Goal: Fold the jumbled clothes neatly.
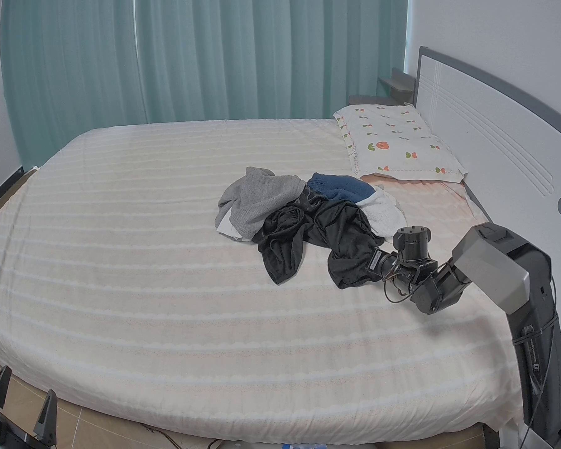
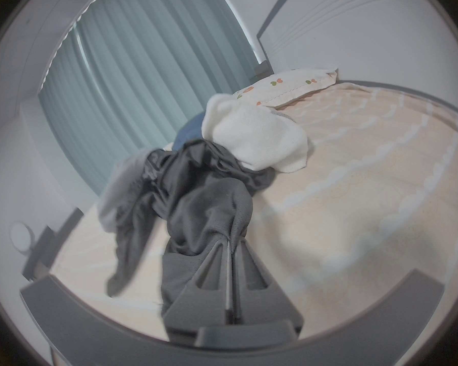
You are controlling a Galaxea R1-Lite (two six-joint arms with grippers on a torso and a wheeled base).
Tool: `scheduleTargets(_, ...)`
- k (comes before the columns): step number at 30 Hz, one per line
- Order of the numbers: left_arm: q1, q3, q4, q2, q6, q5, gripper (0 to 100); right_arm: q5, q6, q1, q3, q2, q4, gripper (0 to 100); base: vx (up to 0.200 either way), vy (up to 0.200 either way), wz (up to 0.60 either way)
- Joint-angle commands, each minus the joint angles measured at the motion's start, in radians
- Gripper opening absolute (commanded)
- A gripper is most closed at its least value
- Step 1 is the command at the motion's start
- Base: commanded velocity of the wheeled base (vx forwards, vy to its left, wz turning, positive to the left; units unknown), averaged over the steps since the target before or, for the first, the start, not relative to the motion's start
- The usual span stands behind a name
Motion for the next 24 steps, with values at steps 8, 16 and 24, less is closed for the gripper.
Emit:
scheduleTargets(8,0.0,0.016,0.0,-0.013,0.0,0.0,100,0.36,0.181,0.025,0.406,-0.327,-0.157,0,0.0,0.0,0.0)
scheduleTargets(16,0.0,0.016,-0.003,-0.013,0.009,-0.003,100,0.495,0.181,0.037,0.604,-0.474,-0.361,0,0.0,0.0,0.0)
scheduleTargets(24,0.0,0.018,-0.008,-0.015,0.027,-0.006,100,0.516,0.179,0.037,0.664,-0.608,-0.423,0,0.0,0.0,0.0)
